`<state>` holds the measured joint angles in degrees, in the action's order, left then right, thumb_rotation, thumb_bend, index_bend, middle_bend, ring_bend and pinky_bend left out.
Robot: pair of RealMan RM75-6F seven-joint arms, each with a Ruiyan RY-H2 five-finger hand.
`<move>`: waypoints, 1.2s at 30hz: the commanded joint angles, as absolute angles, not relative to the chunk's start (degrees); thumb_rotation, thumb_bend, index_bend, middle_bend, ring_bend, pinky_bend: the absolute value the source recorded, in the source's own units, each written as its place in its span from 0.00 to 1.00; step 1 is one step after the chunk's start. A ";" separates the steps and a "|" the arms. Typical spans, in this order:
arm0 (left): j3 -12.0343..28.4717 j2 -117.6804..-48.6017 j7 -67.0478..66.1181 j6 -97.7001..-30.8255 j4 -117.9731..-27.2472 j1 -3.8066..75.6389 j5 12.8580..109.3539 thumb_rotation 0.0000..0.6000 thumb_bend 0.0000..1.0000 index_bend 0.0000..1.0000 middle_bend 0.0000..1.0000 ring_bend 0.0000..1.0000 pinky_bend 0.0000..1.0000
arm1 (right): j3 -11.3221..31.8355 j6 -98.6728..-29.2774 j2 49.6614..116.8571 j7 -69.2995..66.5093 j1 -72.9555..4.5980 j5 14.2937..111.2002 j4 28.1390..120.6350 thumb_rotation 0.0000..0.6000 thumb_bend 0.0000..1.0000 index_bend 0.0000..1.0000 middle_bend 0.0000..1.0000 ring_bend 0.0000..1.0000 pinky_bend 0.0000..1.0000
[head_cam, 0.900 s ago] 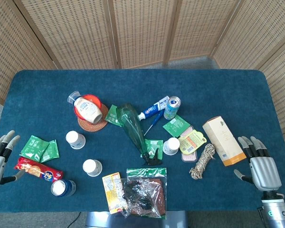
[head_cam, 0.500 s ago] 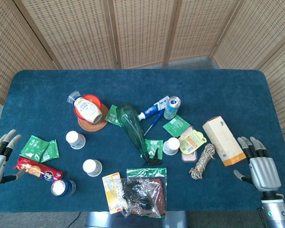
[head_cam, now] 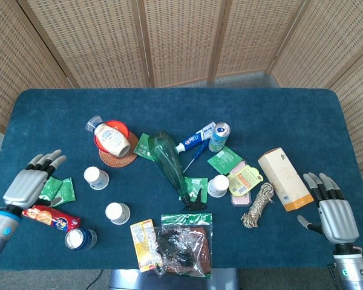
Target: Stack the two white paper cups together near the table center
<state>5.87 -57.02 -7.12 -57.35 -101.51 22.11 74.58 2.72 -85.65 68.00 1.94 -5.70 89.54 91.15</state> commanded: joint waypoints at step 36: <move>3.01 -76.28 -43.05 -58.91 -98.27 42.42 40.46 1.00 0.23 0.30 0.21 0.22 0.50 | 2.54 -84.97 67.58 0.67 -5.71 89.18 91.41 1.00 0.02 0.00 0.00 0.00 0.14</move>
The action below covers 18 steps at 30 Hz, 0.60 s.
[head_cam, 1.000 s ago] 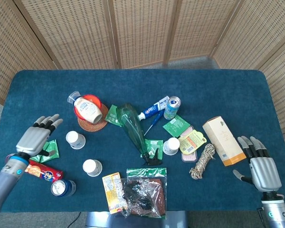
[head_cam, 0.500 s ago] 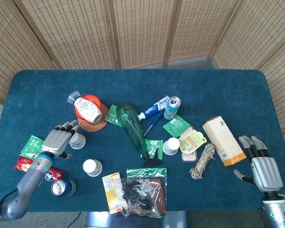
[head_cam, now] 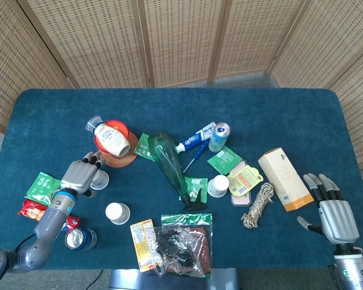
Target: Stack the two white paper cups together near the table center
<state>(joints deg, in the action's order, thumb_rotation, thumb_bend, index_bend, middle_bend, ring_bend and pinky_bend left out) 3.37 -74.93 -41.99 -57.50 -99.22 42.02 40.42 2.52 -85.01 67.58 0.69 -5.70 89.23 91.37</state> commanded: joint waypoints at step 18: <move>2.76 -76.30 -44.28 -62.89 -100.69 42.66 38.76 1.00 0.25 0.42 0.42 0.36 0.60 | 2.54 -84.90 67.70 0.76 -5.68 89.04 91.44 1.00 0.03 0.00 0.00 0.00 0.15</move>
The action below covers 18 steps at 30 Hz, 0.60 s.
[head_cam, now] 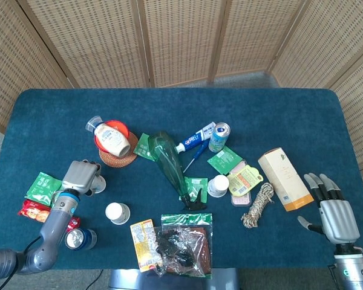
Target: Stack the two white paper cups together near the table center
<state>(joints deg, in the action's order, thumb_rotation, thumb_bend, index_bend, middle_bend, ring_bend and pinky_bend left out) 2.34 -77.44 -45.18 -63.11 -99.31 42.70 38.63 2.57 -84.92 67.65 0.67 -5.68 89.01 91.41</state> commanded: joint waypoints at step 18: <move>8.81 -56.51 -35.72 -57.38 -123.62 45.43 36.91 1.00 0.25 0.42 0.42 0.36 0.60 | 2.14 -84.12 68.19 1.32 -5.80 88.98 91.25 1.00 0.02 0.00 0.00 0.00 0.15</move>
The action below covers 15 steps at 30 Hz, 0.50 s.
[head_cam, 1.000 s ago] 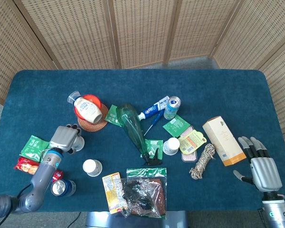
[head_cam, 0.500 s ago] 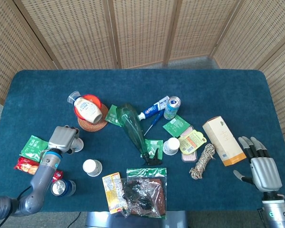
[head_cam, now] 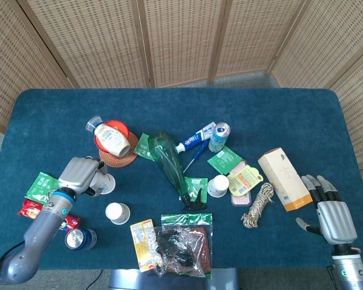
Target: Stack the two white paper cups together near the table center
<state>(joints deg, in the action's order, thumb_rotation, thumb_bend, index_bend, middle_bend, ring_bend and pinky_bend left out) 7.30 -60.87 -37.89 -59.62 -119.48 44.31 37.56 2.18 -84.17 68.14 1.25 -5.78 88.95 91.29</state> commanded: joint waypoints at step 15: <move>5.48 -49.82 -37.03 -50.65 -131.15 52.78 31.25 1.00 0.25 0.42 0.42 0.36 0.59 | 1.80 -83.93 68.48 1.92 -5.81 89.28 91.07 1.00 0.03 0.00 0.00 0.00 0.15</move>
